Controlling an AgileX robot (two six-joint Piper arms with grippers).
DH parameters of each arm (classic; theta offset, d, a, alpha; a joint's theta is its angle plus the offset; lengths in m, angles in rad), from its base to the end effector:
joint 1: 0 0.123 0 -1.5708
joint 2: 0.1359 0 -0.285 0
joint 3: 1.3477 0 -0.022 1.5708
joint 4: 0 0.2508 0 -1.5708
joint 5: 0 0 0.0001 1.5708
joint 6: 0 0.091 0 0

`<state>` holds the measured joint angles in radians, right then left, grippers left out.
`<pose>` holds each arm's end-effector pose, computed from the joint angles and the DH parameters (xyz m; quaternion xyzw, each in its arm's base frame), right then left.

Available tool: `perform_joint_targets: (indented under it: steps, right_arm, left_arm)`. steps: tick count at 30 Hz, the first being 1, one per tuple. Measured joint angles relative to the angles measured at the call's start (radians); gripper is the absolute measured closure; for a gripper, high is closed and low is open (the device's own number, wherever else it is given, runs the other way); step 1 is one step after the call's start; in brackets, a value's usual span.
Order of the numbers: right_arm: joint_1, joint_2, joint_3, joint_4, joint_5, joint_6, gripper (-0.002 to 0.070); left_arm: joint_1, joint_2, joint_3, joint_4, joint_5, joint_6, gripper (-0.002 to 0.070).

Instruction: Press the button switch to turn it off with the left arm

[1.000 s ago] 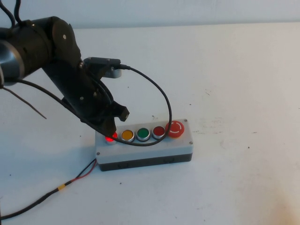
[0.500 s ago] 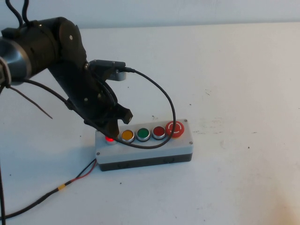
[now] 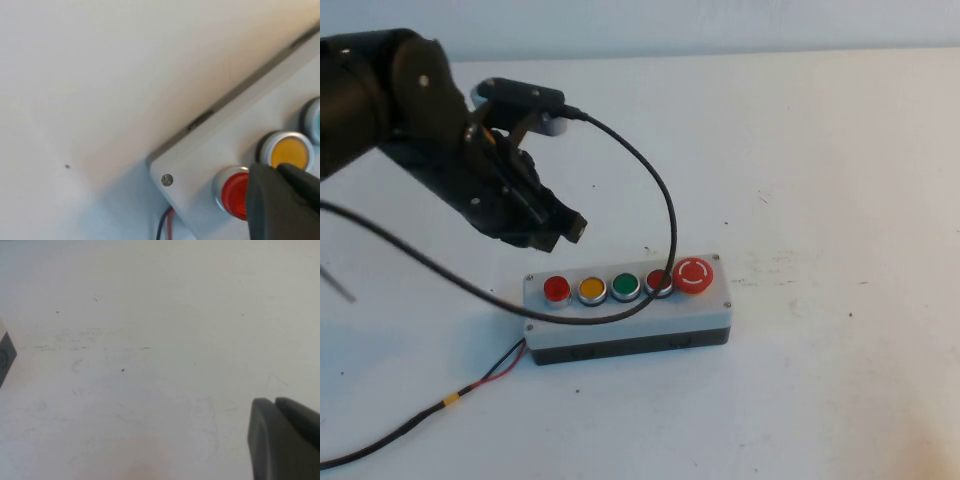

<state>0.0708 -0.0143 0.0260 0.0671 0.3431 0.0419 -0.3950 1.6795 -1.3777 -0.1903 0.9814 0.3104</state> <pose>0.0530 0.0058 0.1743 0.0068 0.7949 0.0622 0.6036 0.3196 -0.1488 0.2842 0.3030 0.9307 -0.0952 0.1816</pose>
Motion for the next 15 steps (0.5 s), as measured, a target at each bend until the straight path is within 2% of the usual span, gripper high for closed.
perform_joint_targets:
  steps: [15]
  right_arm:
    - [0.0, 0.0, 0.0, 0.0, 0.0, 0.0, 0.0692]
  left_arm:
    - [0.0, -0.911, 0.795, -0.047, -0.654, -0.013, 0.0678]
